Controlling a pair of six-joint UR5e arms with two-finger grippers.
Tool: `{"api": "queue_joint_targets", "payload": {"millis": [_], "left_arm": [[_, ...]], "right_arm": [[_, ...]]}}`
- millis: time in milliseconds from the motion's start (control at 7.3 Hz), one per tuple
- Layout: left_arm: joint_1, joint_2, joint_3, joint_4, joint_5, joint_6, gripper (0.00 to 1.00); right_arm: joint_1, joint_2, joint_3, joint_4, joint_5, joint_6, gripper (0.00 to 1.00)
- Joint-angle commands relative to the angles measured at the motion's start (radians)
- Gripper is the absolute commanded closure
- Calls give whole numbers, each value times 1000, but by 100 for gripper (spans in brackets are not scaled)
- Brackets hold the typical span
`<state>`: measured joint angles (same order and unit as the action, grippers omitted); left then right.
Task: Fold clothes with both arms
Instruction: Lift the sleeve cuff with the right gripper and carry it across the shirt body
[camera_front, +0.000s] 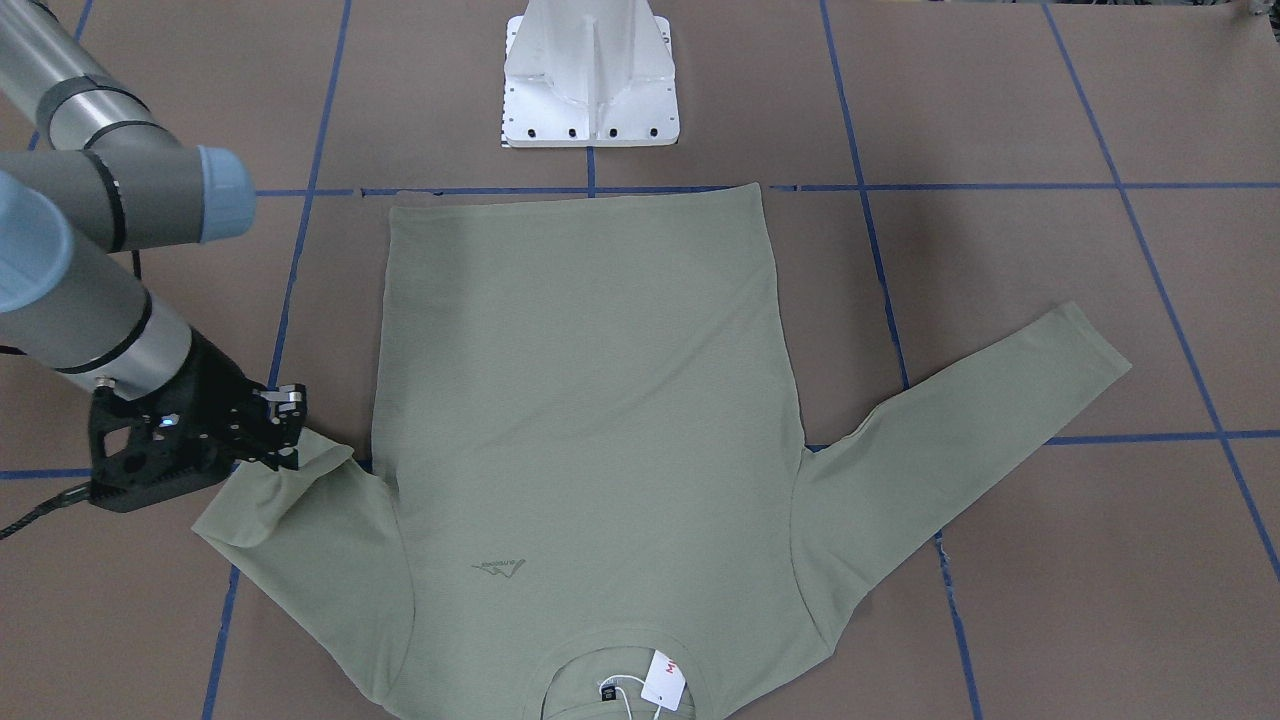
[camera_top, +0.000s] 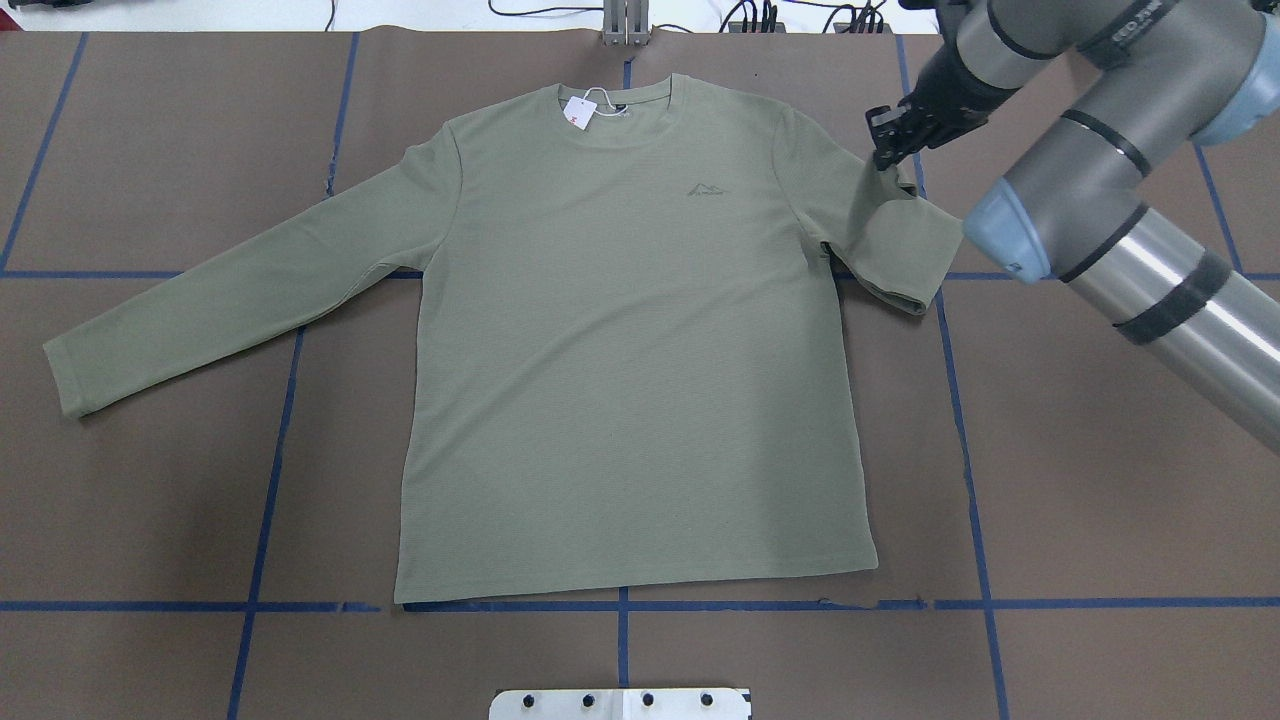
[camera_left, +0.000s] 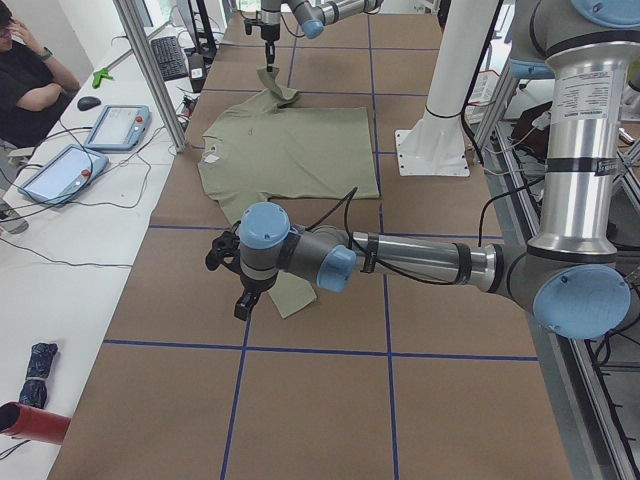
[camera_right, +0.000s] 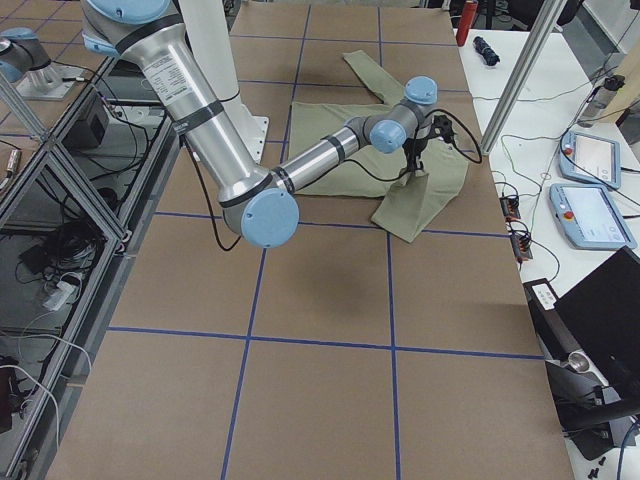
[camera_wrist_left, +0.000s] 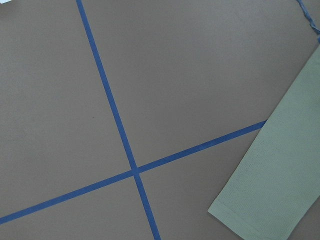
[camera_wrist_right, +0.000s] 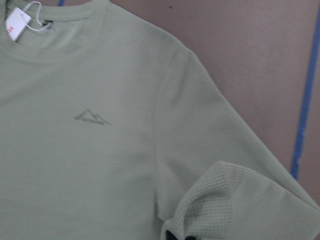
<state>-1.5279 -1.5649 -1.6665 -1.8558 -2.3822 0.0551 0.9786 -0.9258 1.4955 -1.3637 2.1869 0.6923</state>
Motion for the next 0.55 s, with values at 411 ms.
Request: {"api": "queue_joint_targets", "payload": {"millis": [411], "left_arm": [[0,-1,30,-2,-2,2,0]], "right_arm": [[-225,487,-329,59,-235,116,100]]}}
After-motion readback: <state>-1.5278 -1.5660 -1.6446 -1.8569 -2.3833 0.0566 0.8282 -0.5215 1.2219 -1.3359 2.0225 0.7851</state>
